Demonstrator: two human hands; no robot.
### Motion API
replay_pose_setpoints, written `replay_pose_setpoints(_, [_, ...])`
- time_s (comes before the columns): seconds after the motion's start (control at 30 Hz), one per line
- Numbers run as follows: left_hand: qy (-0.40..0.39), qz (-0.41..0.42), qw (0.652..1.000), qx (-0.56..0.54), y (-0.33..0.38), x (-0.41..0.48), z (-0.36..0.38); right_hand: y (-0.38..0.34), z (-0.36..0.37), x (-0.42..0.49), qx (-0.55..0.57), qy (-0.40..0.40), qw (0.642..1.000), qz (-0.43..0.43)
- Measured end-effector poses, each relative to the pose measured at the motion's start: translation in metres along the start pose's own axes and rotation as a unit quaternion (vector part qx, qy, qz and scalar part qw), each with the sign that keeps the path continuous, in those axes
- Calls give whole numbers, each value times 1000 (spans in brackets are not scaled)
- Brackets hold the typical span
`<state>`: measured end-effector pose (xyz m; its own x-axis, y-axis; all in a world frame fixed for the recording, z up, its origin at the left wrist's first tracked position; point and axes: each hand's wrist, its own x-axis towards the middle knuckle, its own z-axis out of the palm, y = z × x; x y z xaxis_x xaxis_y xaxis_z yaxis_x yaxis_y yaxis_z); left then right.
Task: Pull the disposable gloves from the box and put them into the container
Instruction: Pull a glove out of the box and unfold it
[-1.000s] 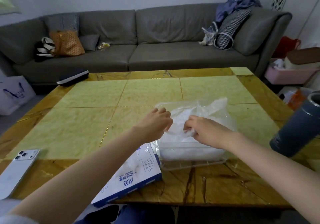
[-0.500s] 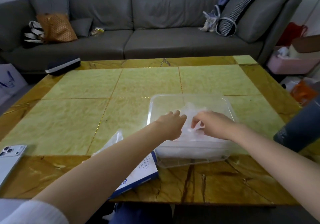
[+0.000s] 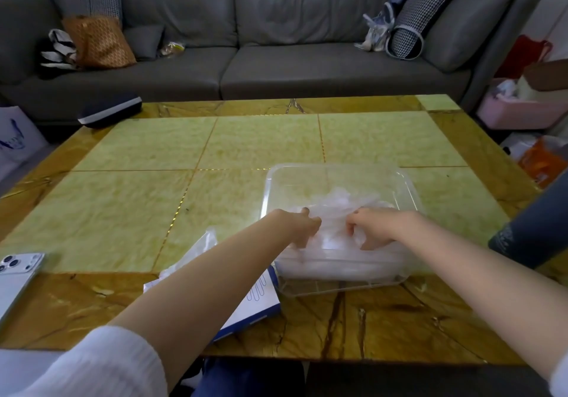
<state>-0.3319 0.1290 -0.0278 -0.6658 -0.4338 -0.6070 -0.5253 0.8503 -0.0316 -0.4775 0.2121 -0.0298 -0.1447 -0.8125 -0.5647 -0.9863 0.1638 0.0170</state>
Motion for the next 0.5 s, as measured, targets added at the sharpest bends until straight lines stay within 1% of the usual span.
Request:
replay_pose_setpoints(0.07, [1,7,1000,8,-2,-6,-3,-2,-3,-5,26,-8,1000,11])
replay_pose_setpoints(0.13, [31,21,999,4,-3,-18,-9,-6,-9,-13,28,13,999,24])
replay_pose_setpoints(0.2, [102,34,994,-20,-5,-35,-17,-15,-15,-22,24,72,997,24])
replay_pose_setpoints(0.27, [211,36,976,-37,-9,-55,-21,-31,-20,-32,53,158,986,11])
replay_pose_setpoints(0.33, [321,21,944,-69,-18,-75,-19,-53,-22,-40,99,252,962,-25])
replay_pose_setpoints(0.4, [406,1,906,-120,-30,-93,-11,-79,-20,-46,143,343,924,-93])
replay_pose_setpoints(0.47, [457,-30,873,-168,-43,-110,6,-107,-16,-53,173,407,881,-169])
replay_pose_setpoints(0.5, [470,-47,861,-190,-50,-117,17,-120,-14,-56,179,419,867,-199])
